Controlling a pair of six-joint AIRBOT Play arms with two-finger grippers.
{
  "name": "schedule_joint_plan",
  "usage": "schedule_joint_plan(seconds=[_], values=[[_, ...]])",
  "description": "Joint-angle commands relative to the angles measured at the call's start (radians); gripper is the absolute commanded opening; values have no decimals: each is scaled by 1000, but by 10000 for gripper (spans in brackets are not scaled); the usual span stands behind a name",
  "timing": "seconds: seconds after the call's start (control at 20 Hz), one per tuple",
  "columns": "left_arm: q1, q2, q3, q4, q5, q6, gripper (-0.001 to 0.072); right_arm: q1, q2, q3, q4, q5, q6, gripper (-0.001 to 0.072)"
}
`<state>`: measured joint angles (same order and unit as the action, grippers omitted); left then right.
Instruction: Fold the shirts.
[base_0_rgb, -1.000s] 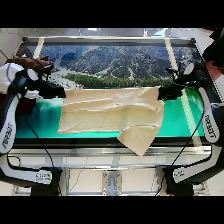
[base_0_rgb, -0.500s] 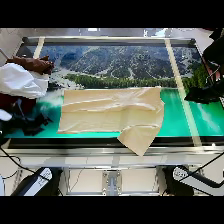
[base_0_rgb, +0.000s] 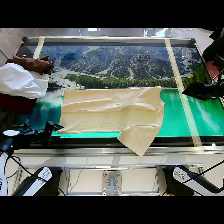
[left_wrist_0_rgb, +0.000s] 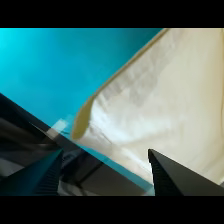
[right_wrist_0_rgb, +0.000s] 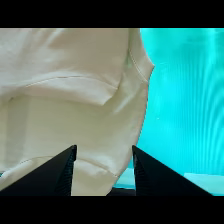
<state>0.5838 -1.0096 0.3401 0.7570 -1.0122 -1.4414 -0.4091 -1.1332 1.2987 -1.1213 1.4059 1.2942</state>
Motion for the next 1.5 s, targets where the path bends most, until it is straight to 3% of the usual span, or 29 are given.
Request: schedule_joint_plan(seconds=[0.0, 0.1, 0.15, 0.2, 0.25, 0.4, 0.5, 0.65, 0.7, 0.75, 0.85, 1.25, 1.3, 1.4, 1.45], values=[[-26, -55, -10, -128, 64, 68, 532, -1, 3, -1, 28, 2, -5, 386], [-78, -84, -10, -175, 91, 98, 335, -1, 3, -1, 27, 8, -5, 386], [-106, -96, -10, -194, 102, 112, 317, -1, 3, -1, 24, 16, -5, 386], [-126, -101, -10, -202, 112, 116, 224, -2, 3, -1, 17, 28, -5, 385], [-136, -101, -10, -204, 118, 118, 5, -1, 4, -1, 0, 48, -7, 386], [-133, -98, -8, -236, 109, 149, 11, -8, 6, -17, -154, 129, -58, 386], [-134, -85, -8, -235, 95, 152, 12, -49, 24, -138, -164, 119, -58, 386], [-134, -58, -8, -236, 88, 179, 12, -113, 50, -481, -37, 2, -56, 390], [-134, -53, -8, -235, 88, 179, 11, -122, 46, -583, 50, -54, -56, 429], [-134, -50, -8, -235, 85, 179, 11, -122, 45, -679, 154, -127, -59, 526], [-134, -47, -8, -235, 81, 179, 12, -98, 45, -809, 301, -225, -113, 549], [-134, -47, -8, -235, 81, 179, 12, 92, 45, -926, 321, -348, -117, 542], [-134, -47, -8, -235, 81, 179, 11, 118, 45, -925, 330, -354, -117, 499], [-134, -47, -8, -235, 81, 179, 11, 158, 45, -925, 343, -357, -117, 298], [-134, -47, -8, -235, 81, 179, 11, 169, 45, -925, 351, -354, -117, 241]])
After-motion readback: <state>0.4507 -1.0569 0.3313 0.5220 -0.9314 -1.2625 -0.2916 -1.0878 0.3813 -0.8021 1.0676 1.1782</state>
